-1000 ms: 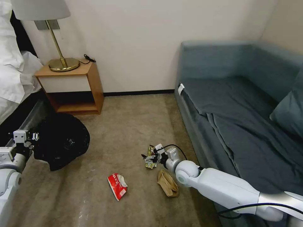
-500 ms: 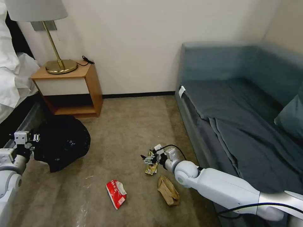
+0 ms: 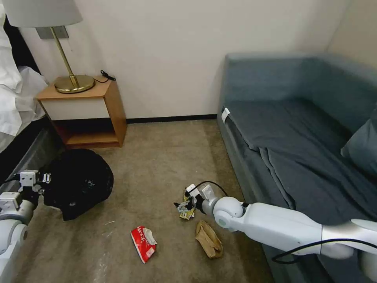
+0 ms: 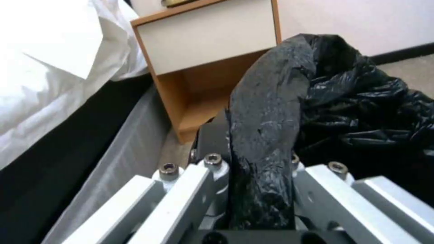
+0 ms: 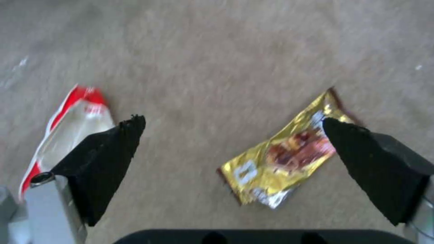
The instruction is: Pick up the trash bin, then pick up the garbage on the floor and place it into the trash bin.
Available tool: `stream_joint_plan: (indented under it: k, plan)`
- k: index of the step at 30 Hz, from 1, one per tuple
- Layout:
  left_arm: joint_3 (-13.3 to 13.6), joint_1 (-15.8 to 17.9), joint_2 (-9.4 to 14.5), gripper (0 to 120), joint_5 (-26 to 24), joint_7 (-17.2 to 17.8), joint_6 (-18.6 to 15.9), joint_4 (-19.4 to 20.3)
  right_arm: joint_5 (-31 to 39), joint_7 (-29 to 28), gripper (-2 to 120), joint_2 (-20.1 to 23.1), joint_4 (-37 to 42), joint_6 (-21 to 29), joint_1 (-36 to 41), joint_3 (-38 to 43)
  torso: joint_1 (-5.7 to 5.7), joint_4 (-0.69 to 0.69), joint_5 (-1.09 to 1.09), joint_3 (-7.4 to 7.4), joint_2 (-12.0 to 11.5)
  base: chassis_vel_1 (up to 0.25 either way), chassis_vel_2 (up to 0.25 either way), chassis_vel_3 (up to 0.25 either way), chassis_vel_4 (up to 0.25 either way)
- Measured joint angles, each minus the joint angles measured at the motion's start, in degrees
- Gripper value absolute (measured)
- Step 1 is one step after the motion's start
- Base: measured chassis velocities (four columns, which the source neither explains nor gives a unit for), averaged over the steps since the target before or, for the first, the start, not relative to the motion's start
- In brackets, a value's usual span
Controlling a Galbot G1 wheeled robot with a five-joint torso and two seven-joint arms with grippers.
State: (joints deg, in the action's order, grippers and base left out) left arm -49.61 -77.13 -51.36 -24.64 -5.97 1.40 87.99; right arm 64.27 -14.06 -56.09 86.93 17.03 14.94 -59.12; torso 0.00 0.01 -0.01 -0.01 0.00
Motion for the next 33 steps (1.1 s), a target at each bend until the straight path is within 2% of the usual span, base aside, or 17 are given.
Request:
stream_joint_plan:
  k: [9, 17, 22, 33]
  plan:
    - [-1.25, -1.05, 0.19, 6, 0.06, -0.14, 0.11, 0.65, 3.69, 0.05, 100, 0.46, 2.97, 3.45, -1.49, -4.31, 0.0, -0.01, 0.01, 0.0, 0.0, 0.0, 0.0, 0.0, 0.0]
    - [-2.21, -2.63, 0.28, 6, 0.21, -0.17, -0.48, 2.11, 5.32, -0.23, 100, 3.92, 6.31, 6.29, 0.05, -5.18, 0.0, 0.0, 0.02, 0.0, 0.0, 0.0, 0.0, 0.0, 0.0]
    - [-2.23, -2.73, -0.22, 6, 0.82, -0.23, -0.92, 2.67, 2.51, 0.21, 100, 7.18, 7.13, 6.01, 4.04, -4.93, 0.0, -0.02, 0.02, 0.01, 0.0, 0.0, 0.0, 0.0, 0.0]
    - [-1.74, -2.75, -1.9, 6, 2.51, -0.33, -1.29, 3.12, -3.68, 4.49, 100, 7.99, 1.49, 3.15, 8.15, -1.46, 0.0, -0.01, 0.02, 0.0, 0.0, 0.0, 0.0, 0.0, 0.0]
